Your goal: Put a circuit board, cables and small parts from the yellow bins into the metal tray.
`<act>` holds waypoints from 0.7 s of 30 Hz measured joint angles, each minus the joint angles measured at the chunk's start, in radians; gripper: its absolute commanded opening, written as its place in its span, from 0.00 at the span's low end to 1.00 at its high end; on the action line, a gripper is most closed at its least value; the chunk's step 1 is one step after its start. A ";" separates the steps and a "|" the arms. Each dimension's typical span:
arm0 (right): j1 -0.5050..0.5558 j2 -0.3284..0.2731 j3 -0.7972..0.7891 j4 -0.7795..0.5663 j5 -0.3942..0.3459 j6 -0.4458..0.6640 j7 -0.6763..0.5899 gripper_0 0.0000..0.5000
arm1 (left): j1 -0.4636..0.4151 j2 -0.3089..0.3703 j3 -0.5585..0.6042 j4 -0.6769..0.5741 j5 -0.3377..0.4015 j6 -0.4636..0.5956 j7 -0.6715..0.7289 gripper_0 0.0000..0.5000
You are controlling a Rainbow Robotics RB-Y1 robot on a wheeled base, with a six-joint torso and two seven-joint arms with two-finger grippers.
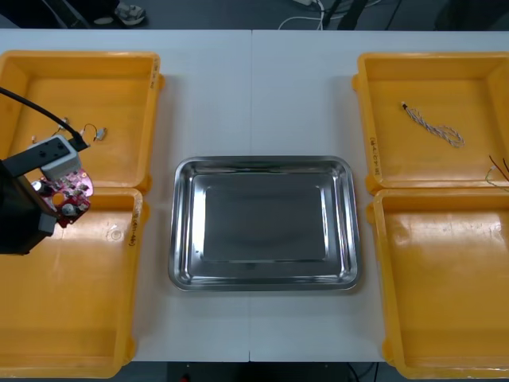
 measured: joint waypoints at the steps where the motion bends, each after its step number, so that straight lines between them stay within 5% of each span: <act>1: -0.006 -0.001 0.000 0.000 -0.012 0.000 0.000 0.00 | -0.018 -0.008 -0.021 -0.009 -0.008 0.001 0.000 0.00; 7: -0.015 -0.027 0.000 -0.001 -0.063 -0.001 0.000 0.00 | -0.122 -0.081 -0.145 -0.048 -0.066 0.002 0.053 0.00; 16: -0.015 -0.082 0.002 -0.026 -0.160 -0.030 0.000 0.00 | -0.216 -0.184 -0.325 -0.052 -0.213 0.003 0.448 0.00; 21: -0.017 -0.106 0.021 -0.103 -0.160 -0.071 0.000 0.00 | -0.263 -0.221 -0.455 -0.050 -0.291 0.004 0.473 0.00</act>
